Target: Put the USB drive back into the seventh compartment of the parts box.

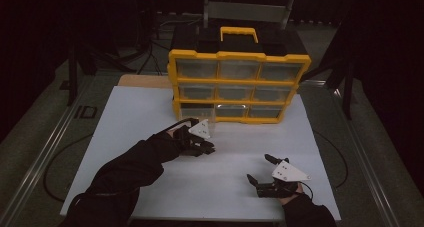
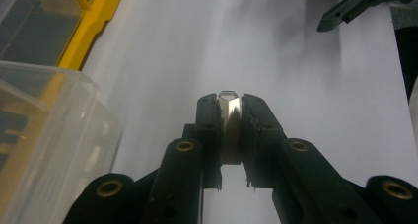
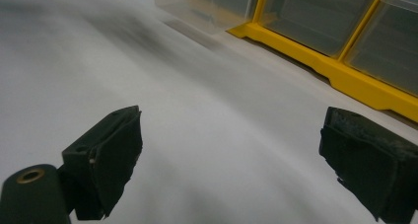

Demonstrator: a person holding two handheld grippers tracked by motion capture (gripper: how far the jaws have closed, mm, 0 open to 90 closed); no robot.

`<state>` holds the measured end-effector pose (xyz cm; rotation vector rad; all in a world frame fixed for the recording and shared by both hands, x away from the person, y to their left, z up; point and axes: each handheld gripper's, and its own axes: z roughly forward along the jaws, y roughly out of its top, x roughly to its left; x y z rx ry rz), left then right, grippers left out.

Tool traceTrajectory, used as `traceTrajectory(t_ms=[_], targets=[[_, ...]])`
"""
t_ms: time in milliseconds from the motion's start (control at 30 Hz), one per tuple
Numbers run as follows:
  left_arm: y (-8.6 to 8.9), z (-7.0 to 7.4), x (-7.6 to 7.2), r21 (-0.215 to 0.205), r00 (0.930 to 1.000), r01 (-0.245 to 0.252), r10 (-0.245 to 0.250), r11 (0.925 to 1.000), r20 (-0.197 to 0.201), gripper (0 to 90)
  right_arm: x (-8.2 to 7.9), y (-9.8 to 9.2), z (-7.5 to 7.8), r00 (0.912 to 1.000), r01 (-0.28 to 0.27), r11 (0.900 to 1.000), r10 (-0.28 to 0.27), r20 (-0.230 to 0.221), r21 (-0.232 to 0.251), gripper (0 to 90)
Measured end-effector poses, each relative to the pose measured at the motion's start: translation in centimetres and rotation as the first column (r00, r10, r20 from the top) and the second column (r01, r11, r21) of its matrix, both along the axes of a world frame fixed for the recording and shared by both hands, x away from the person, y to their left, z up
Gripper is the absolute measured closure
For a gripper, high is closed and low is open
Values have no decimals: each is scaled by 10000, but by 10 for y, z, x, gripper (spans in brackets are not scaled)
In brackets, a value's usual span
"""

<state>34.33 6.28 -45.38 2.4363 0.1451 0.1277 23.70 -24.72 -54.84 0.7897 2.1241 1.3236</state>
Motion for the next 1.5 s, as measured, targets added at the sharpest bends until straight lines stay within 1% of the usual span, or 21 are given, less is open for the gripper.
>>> traceTrajectory(t_ms=[33, 167, 200, 233, 300, 400, 500, 533, 600, 800, 867, 900, 933, 967, 1000, 1033, 1067, 1100, 1333, 1367, 1500], targets=[[0, 1, 0, -72, 10000, -76, 76, 9999, -7, 798, 0, 0, 0, 10000, -5, 10000, 5, 19, 14, 93], [2, 6, 4, -6, 9999, -127, 127, 9999, 37, 798, 0, 0, 0, 10000, 9, 10000, -9, 4, -13, 93], [3, 7, 4, -75, 9998, -186, 186, 9998, -47, 798, 0, 0, 0, 10000, 9, 10000, -9, -1, 14, 93], [4, 9, 5, -20, 9999, -157, 158, 9999, 49, 798, 0, 0, 0, 10000, -1, 10000, 1, 18, -6, 93], [5, 12, 7, -30, 9998, -176, 176, 9998, 63, 798, -1, 0, 0, 10000, 13, 10000, -12, 11, -70, 93], [6, 13, 8, -73, 9997, -257, 257, 9996, 45, 798, 0, 0, 0, 10000, 9, 10000, -9, -15, 13, 93], [8, 17, 11, -69, 9995, -307, 308, 9995, 104, 798, 0, 0, 0, 10000, 8, 10000, -8, -3, -76, 93], [9, 18, 11, -136, 9993, -364, 364, 9992, 27, 798, 0, 0, 0, 10000, 16, 10000, -16, 5, -31, 93], [9, 20, 12, -108, 9993, -359, 360, 9993, 94, 798, -1, 1, 0, 10000, -2, 10000, 2, 18, -31, 93], [11, 26, 15, -161, 9992, -402, 403, 9991, 58, 798, 0, 0, 0, 10000, 2, 10000, -2, 9, -27, 93], [12, 29, 17, -102, 9991, -413, 414, 9991, 124, 798, 0, 1, 0, 10000, -6, 10000, 6, 8, -59, 93], [12, 30, 18, -183, 9989, -468, 469, 9987, 51, 798, 0, 0, 0, 10000, 12, 10000, -12, -5, -35, 93], [13, 31, 19, -174, 9987, -494, 496, 9986, 120, 798, 0, 0, 0, 10000, 10, 10000, -10, -15, -25, 93], [13, 31, 20, -268, 9983, -578, 580, 9980, 74, 798, -1, 1, 0, 10000, 9, 10000, -9, -2, -41, 93], [13, 32, 21, -201, 9982, -574, 577, 9981, 157, 798, -1, 1, 0, 10000, -13, 10000, 13, -7, -52, 93], [14, 33, 22, -268, 9975, -676, 681, 9974, 164, 798, -1, 1, 0, 10000, 9, 10000, -9, -17, -63, 93], [15, 34, 23, -212, 9978, -649, 651, 9977, 113, 798, 0, 0, 0, 10000, 13, 10000, -13, -12, -44, 93], [15, 35, 24, -229, 9973, -707, 711, 9972, 178, 798, 0, 0, 0, 10000, 10, 10000, -10, -20, -24, 93], [20, 42, 30, -411, 9945, -1023, 1031, 9939, 195, 798, -1, 1, 0, 10000, -21, 10000, 21, 17, -59, 93], [20, 44, 31, -415, 9936, -1080, 1092, 9933, 282, 798, -1, 1, 0, 10000, -20, 10000, 20, -1, -69, 93], [23, 47, 36, -438, 9918, -1246, 1257, 9912, 237, 798, -1, 1, 0, 10000, 9, 10000, -9, -12, -22, 93]])
